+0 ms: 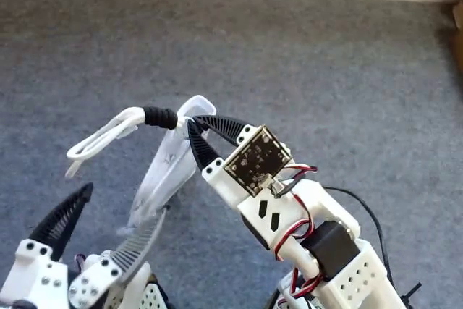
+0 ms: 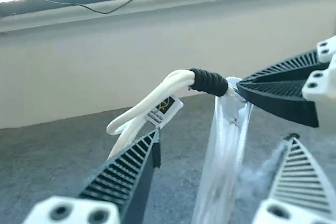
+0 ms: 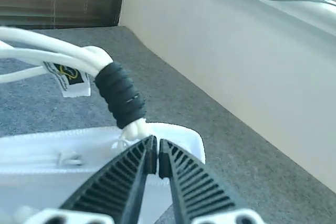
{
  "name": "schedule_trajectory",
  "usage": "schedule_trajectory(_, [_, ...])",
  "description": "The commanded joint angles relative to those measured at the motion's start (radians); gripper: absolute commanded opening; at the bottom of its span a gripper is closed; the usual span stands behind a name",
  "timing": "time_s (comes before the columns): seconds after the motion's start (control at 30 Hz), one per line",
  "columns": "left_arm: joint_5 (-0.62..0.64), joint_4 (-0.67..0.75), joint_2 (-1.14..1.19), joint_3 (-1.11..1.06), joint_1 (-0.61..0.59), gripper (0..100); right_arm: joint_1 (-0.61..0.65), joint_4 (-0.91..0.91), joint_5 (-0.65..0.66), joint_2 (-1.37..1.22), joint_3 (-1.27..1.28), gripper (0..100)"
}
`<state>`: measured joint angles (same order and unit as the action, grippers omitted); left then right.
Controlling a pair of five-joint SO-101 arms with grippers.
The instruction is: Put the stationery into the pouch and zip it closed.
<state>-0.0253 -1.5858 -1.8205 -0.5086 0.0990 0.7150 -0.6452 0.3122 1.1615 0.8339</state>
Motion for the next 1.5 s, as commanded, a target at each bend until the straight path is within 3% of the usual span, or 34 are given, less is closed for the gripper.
schedule_trajectory(0.0, [-0.072, -0.026, -0.001, -0.039, 0.047, 34, 0.018, -0.007, -0.008, 0.002, -0.004, 0.5])
schedule_trajectory(0.37, [-0.101, 0.061, -0.004, -0.257, 0.054, 33, 0.045, -0.008, -0.008, 0.002, -0.001, 0.5])
schedule_trajectory(0.77, [-0.057, 0.06, -0.007, -0.278, 0.058, 9, 0.045, -0.008, -0.008, 0.001, -0.001, 0.5])
schedule_trajectory(0.87, [-0.06, 0.074, -0.007, -0.278, 0.131, 1, 0.042, -0.008, -0.008, 0.001, -0.001, 0.5])
schedule_trajectory(1.0, [-0.06, 0.068, -0.007, -0.28, 0.236, 0, 0.039, -0.005, -0.008, 0.001, -0.001, 0.5])
schedule_trajectory(1.3, [-0.06, 0.074, -0.007, -0.305, 0.24, 1, 0.038, -0.091, -0.008, 0.001, -0.022, 1.2])
schedule_trajectory(1.37, [-0.06, 0.074, -0.007, -0.309, 0.24, 1, 0.039, -0.154, -0.017, 0.001, -0.097, 5.2])
schedule_trajectory(1.47, [-0.06, 0.074, -0.007, -0.309, 0.24, 1, 0.039, -0.239, -0.141, -0.001, -0.209, 14.8])
